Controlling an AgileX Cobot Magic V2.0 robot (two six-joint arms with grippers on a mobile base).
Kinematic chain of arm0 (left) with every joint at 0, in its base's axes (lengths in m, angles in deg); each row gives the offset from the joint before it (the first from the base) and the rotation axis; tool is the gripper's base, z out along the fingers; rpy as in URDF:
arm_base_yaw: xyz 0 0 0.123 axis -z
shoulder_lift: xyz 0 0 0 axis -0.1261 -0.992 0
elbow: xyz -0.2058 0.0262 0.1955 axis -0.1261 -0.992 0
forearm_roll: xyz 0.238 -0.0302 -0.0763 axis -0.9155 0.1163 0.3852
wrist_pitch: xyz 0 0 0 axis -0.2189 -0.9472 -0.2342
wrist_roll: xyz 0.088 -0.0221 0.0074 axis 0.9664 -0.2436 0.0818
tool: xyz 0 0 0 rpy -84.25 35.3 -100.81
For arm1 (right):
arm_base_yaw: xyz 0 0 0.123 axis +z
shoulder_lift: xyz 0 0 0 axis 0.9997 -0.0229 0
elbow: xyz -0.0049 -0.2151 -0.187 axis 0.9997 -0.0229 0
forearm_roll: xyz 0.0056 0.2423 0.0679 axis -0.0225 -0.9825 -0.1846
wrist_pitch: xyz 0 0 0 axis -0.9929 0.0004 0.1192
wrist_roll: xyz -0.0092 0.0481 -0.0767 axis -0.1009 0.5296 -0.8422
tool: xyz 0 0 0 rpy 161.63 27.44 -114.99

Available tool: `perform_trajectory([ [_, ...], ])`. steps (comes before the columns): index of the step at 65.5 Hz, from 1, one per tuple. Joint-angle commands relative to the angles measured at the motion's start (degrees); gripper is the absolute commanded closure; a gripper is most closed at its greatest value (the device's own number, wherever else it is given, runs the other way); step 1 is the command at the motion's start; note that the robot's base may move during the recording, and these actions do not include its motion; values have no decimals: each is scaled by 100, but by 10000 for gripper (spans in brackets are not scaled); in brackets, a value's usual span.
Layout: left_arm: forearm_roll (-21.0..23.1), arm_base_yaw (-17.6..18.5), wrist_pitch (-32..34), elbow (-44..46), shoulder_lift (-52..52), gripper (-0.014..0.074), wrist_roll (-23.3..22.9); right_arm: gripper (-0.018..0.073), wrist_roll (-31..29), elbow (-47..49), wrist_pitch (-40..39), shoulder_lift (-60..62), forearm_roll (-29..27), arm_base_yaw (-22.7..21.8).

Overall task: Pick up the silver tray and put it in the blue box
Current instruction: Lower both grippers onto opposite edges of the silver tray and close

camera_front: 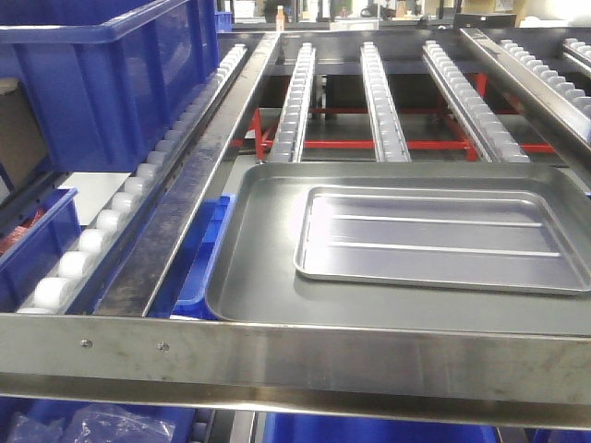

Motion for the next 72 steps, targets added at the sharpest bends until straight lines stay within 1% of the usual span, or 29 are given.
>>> perform_trajectory([
  [1,200,485,528,470,-394,260,-15,71,-5,317,-261,-305,1,189],
  [5,539,548,339,742,-775,260,-90,71,-5,418,-145,-518,-5,241],
  [6,661,548,219,843,-886,260,-139,71,-5,460,-71,-580,-5,241],
  [8,767,497,-11,1028,-1062,260,-220,71,-5,542,86,-690,-5,241],
  [10,780,459,-214,1184,-1240,260,-276,71,-5,633,231,-778,-5,241],
  [15,688,334,-709,1647,-1645,260,-628,71,-5,892,730,-1122,-5,241],
  [19,443,262,-973,2011,-1957,262,-1051,71,-5,1110,1115,-1435,-5,241],
  [26,-456,232,-1485,2640,-2478,263,-1928,71,149,1407,1553,-1955,-5,222],
  [30,-916,243,-1855,2994,-2791,263,-2384,71,317,1544,1682,-2224,-5,167],
  [35,-1285,243,-2364,3413,-3207,263,-2836,71,476,1669,1731,-2534,-5,70],
  [39,-1428,243,-2611,3764,-3490,263,-3078,71,550,1746,1736,-2739,-5,-11],
  [42,-1467,243,-2680,3950,-3664,263,-3200,71,550,1796,1736,-2864,-5,-72],
  [48,-1504,243,-2763,4308,-4001,263,-3328,71,555,1918,1737,-3107,-5,-177],
  [53,-1634,243,-2884,4540,-4243,263,-3498,71,555,2024,1737,-3288,-12,-230],
  [59,-1781,232,-3037,4732,-4508,263,-3768,71,555,2142,1737,-3482,-12,-269],
  [66,-1792,195,-3039,4781,-4693,263,-3840,71,555,2198,1697,-3703,-12,-267],
  [72,-1792,144,-3039,4781,-4776,263,-4032,71,555,2198,1630,-3872,-12,-274],
])
